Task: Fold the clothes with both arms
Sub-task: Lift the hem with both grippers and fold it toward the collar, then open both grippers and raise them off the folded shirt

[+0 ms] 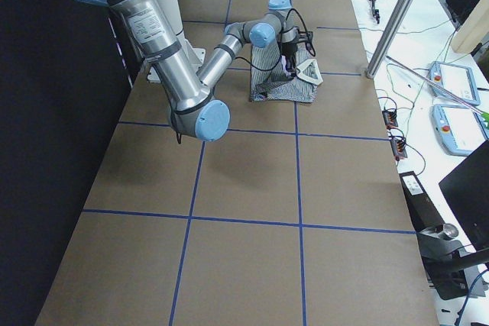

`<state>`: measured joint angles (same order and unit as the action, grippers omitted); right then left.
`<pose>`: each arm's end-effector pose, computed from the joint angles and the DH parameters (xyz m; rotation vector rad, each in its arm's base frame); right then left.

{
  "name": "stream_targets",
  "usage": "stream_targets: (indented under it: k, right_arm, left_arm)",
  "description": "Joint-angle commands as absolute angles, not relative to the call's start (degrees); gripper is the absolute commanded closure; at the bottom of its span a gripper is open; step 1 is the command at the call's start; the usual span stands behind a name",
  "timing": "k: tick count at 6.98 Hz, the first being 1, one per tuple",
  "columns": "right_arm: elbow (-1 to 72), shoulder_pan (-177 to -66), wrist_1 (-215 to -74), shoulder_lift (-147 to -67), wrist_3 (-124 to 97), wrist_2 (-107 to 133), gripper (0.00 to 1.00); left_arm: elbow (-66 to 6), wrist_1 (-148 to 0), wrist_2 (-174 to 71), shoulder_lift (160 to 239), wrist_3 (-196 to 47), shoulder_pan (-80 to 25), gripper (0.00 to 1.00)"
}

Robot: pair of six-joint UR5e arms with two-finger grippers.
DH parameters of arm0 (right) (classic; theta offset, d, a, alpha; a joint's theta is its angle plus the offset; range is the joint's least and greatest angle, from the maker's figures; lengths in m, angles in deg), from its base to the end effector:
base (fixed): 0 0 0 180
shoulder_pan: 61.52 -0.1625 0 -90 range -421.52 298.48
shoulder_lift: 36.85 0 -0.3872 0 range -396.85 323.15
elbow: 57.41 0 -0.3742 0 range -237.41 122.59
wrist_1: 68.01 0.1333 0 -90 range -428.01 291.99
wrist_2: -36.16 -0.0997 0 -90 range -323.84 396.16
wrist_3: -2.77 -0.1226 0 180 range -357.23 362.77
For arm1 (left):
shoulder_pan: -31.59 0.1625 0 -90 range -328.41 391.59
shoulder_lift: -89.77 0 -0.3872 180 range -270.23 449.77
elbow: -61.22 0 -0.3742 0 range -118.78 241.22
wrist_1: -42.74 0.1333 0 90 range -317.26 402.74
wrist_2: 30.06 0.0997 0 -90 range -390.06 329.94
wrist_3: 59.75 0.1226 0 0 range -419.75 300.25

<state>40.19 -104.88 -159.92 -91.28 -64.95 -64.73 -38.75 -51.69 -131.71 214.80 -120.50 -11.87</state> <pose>-0.3988 -0.5281 0.2462 0.2371 -0.7042 0.2825 0.3920 -0.5210 0.2173 0.3564 0.8058 -0.1441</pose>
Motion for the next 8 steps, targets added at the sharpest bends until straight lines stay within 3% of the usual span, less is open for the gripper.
stream_targets:
  k: [1, 2, 4, 5, 6, 7, 8]
  right_arm:
    - [23.4, -106.1, -148.7, -86.6, -64.9, -63.7, 1.0]
    - [16.5, -106.0, -145.6, -83.7, -65.0, -62.0, 1.0]
    - [14.1, -104.9, -143.6, -83.3, -64.9, -61.5, 1.0]
    - [14.1, -104.5, -143.6, -83.6, -64.9, -61.6, 1.0]
    - [14.1, -104.5, -143.6, -83.9, -64.8, -61.6, 0.77]
    - [14.4, -104.5, -143.5, -84.1, -62.6, -61.5, 0.01]
    - [16.1, -106.2, -143.5, -84.3, -56.7, -62.3, 0.0]
  left_arm:
    - [-22.3, -65.6, -129.7, 217.6, -120.0, -12.8, 1.0]
    - [-19.3, -67.6, -129.3, 217.8, -119.4, -12.8, 1.0]
    - [-16.7, -69.4, -129.3, 218.1, -119.1, -12.4, 1.0]
    - [-16.7, -69.7, -129.3, 218.0, -119.2, -12.3, 0.88]
    - [-17.1, -70.1, -129.3, 217.6, -119.1, -12.1, 0.29]
    - [-17.4, -74.0, -129.5, 217.0, -117.9, -12.2, 0.0]
    - [-21.4, -74.8, -130.0, 214.7, -117.7, -12.2, 0.0]
